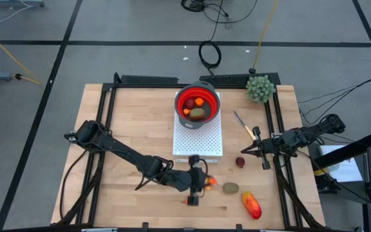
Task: Pick & Place Fruit
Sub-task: Put the orange pear into the red strainer bowl
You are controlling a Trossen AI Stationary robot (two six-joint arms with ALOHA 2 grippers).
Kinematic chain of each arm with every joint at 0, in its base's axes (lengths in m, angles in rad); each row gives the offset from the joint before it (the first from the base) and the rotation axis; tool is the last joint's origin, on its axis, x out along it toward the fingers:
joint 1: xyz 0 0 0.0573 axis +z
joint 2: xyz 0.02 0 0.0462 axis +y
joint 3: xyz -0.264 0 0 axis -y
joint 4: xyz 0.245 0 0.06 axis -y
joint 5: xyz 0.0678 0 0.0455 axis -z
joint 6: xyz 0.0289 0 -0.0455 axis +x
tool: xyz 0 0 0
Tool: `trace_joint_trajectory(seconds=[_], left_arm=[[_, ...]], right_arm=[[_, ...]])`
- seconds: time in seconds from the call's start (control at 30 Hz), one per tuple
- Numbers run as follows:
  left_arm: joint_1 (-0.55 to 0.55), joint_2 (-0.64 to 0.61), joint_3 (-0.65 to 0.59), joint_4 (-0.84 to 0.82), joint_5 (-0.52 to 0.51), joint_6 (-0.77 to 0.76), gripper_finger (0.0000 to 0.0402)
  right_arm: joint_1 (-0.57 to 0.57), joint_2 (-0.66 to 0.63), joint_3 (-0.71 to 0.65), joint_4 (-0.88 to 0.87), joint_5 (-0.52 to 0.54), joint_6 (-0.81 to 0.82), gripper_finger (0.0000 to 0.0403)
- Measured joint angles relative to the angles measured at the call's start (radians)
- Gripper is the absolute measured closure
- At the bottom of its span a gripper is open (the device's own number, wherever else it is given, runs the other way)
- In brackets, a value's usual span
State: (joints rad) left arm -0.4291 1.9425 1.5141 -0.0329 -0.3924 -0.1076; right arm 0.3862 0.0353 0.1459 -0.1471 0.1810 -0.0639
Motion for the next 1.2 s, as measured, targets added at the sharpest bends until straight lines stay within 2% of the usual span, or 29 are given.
trace_joint_trajectory(seconds=[0.33,0.5,0.63,0.77,0.93,1.1,1.2], left_arm=[[0.028,-0.092,0.0,-0.15,-0.431,0.257,0.0314],[0.06,-0.131,0.0,-0.209,-0.517,0.453,0.0314],[0.116,-0.149,0.0,-0.279,-0.516,0.488,0.0314],[0.186,-0.165,0.0,-0.337,-0.479,0.446,0.0314],[0.285,-0.209,0.0,-0.377,-0.299,0.374,0.0314],[0.385,-0.26,0.0,-0.42,-0.161,0.26,0.0314],[0.451,-0.283,0.0,-0.446,-0.038,0.188,0.0314]], right_arm=[[0.0,0.01,0.0,-0.003,0.0,0.0,0.0403],[0.0,0.018,0.0,-0.003,0.0,0.0,0.0403],[0.0,0.023,0.0,-0.003,0.0,0.0,0.0403],[0.0,0.024,0.0,-0.003,0.0,0.0,0.0403],[0.0,0.026,0.0,-0.003,0.0,0.0,0.0403],[0.0,0.026,0.0,-0.003,0.0,0.0,0.0403],[0.0,0.026,0.0,-0.002,0.0,-0.001,0.0403]])
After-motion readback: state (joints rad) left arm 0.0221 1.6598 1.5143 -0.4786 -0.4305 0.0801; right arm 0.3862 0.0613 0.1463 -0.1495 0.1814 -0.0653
